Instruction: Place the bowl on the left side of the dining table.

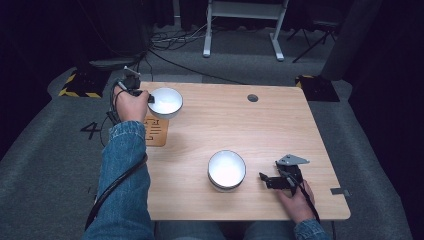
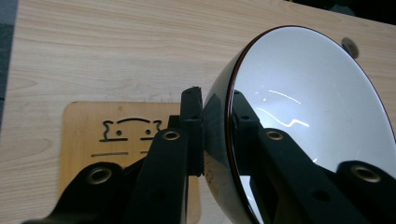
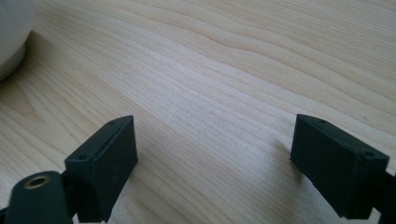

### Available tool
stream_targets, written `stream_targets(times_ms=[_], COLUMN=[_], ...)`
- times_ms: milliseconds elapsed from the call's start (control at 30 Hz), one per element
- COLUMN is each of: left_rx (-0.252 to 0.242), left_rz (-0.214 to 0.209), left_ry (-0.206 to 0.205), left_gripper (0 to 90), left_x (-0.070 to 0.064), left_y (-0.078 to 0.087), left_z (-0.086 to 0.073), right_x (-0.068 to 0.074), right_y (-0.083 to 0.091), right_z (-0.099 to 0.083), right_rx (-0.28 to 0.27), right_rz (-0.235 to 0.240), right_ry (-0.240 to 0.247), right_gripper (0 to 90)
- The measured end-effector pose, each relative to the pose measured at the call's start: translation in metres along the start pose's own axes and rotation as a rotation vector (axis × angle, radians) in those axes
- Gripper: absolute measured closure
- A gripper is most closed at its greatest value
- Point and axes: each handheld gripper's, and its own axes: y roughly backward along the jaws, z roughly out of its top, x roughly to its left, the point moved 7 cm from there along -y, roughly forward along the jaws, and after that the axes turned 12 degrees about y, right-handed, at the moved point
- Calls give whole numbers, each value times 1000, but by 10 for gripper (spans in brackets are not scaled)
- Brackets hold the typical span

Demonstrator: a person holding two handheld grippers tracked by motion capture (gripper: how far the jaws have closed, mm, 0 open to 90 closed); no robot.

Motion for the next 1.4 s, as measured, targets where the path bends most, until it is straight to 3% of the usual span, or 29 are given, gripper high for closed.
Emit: stream_targets(times_ms=[200,333,700,1133,1400], left_rx=[-6,-10,-14,-14,-12], left_rz=[7,35,37,37,44], left_ry=[23,29,86,155,167], left_gripper=[798,796,795,795,795], left_x=[16,28,57,81,90], left_y=[-7,-13,-24,-35,-43], left_z=[-2,-4,-8,-13,-19], right_x=[0,0,1,-1,-1], right_y=[0,0,0,0,0], right_z=[0,0,1,0,0], right_rx=[0,1,1,5,5], right_rz=[0,0,-3,-7,-7], right_ry=[1,-4,-15,3,4], right_gripper=[148,148,148,147,147])
